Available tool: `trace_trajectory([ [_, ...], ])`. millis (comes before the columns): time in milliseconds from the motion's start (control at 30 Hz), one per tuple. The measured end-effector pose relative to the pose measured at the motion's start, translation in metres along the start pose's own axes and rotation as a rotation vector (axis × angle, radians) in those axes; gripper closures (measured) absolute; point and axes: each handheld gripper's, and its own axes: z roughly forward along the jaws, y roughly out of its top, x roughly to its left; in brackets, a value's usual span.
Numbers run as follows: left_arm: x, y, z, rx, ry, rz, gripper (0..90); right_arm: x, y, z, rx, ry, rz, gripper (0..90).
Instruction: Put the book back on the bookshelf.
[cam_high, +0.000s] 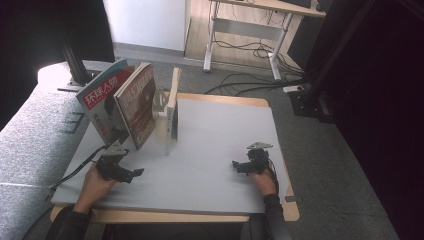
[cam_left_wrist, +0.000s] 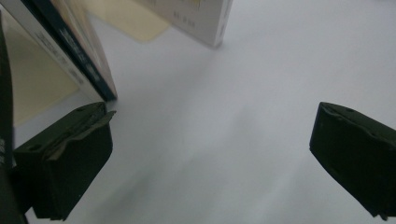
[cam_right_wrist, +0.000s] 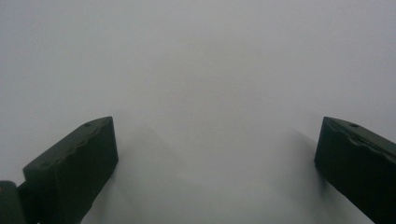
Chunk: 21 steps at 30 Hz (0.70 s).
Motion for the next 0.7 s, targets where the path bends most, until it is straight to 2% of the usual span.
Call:
trace_trajectory([
  [267, -0.005, -0.009, 0.025, 0.136, 0.023, 0.056, 0.0, 0.000, 0.000, 0.000, -0.001, 0.000, 0.001, 0.0],
  [333, -0.004, -0.009, 0.026, 0.141, 0.011, 0.040, 0.0, 0.000, 0.000, 0.000, -0.001, 0.000, 0.000, 0.0],
  [700, -0.004, -0.009, 0.026, 0.139, 0.011, 0.038, 0.0, 0.000, 0.000, 0.000, -0.001, 0.000, -0.001, 0.0],
])
